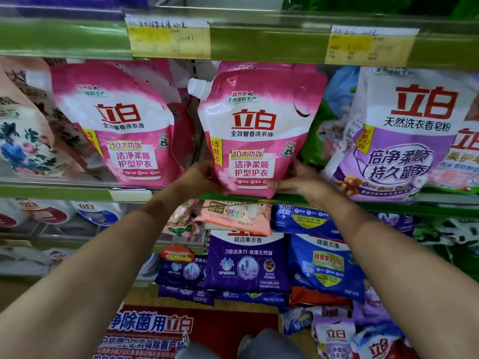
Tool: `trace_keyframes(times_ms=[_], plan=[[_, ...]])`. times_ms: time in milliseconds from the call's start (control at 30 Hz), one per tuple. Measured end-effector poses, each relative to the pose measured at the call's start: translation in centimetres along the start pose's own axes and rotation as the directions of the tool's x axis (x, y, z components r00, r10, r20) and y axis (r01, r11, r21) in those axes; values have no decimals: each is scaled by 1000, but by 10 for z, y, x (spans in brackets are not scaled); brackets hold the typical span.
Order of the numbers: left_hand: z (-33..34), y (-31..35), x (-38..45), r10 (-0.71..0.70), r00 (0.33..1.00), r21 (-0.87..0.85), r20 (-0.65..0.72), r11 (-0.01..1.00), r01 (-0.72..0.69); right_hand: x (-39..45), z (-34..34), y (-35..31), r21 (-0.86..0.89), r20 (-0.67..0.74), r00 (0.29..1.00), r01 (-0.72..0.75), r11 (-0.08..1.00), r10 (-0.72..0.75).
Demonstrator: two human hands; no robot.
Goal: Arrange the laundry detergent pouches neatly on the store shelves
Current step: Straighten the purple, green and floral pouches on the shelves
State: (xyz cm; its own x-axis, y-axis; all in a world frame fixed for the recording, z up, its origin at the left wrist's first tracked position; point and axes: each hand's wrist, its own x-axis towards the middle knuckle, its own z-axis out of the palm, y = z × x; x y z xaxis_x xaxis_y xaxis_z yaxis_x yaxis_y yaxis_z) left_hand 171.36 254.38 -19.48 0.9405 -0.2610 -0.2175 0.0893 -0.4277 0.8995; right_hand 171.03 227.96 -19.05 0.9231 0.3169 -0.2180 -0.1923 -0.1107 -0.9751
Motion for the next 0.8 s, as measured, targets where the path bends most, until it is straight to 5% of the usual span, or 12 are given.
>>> trace_keyframes(times_ms=[100,233,800], plan=[[-7,22,-4,42,998,-138,45,990,-35,-2,-10,-26,129,2,996,89,988,-90],[-17,54,-1,103,988,-649,-114,745,-152,9,-11,-64,282,-109,972,231,931,-208],[-29,61,8,95,980,-606,-175,774,-183,15,-4,-66,329,-197,957,269,905,-212]])
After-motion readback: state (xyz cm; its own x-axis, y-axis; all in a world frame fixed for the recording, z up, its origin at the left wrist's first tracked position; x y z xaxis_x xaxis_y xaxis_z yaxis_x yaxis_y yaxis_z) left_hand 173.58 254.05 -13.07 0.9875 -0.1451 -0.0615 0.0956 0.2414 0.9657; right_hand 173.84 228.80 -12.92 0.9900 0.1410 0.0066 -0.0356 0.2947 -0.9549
